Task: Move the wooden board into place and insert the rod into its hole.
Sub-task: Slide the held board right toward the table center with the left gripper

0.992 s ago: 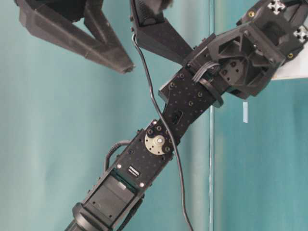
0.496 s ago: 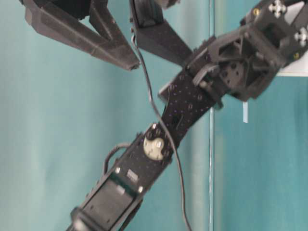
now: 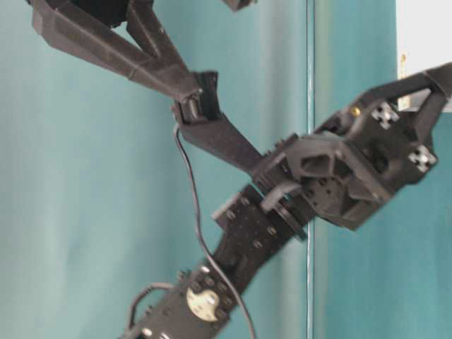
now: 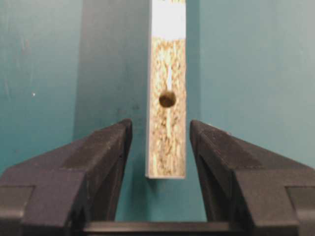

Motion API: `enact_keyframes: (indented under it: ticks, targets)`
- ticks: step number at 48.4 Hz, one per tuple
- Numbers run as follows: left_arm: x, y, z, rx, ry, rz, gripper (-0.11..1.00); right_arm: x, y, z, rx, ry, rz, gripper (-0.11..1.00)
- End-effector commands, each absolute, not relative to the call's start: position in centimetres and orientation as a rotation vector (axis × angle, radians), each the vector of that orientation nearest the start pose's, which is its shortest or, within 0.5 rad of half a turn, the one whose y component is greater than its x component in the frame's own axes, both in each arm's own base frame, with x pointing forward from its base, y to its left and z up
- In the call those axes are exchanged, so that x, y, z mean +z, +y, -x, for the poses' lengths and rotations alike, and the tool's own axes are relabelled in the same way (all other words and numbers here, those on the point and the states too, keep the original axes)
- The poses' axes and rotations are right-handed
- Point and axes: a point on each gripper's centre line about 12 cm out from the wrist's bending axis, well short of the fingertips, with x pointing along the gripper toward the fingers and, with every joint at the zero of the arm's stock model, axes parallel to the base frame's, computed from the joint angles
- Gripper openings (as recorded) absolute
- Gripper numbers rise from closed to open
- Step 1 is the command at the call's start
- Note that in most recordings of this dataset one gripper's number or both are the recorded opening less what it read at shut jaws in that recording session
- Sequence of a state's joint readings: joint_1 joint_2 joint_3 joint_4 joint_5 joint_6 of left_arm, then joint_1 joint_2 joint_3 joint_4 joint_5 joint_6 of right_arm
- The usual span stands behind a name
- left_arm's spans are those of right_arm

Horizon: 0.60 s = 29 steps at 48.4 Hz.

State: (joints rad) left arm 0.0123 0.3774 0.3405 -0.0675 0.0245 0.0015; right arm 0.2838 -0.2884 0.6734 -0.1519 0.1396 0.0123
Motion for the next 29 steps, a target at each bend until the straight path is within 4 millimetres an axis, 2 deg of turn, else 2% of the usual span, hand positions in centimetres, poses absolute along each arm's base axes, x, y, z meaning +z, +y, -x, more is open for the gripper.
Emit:
enact_keyframes:
  ticks: [1, 19, 29]
  targets:
    - [12.6, 0.0, -48.2, 0.026, 0.653, 0.067, 0.49, 27.2, 9.5, -33.8, 0.288, 0.474, 0.205, 0.99]
    - [9.2, -1.3, -47.4, 0.004, 0.588, 0.048, 0.48, 27.2, 9.4, -33.6, 0.272, 0.595, 0.190, 0.99]
    - [8.1, -1.2, -47.0, 0.005, 0.550, 0.033, 0.48, 26.8, 10.6, -34.6, 0.266, 0.726, 0.154, 0.99]
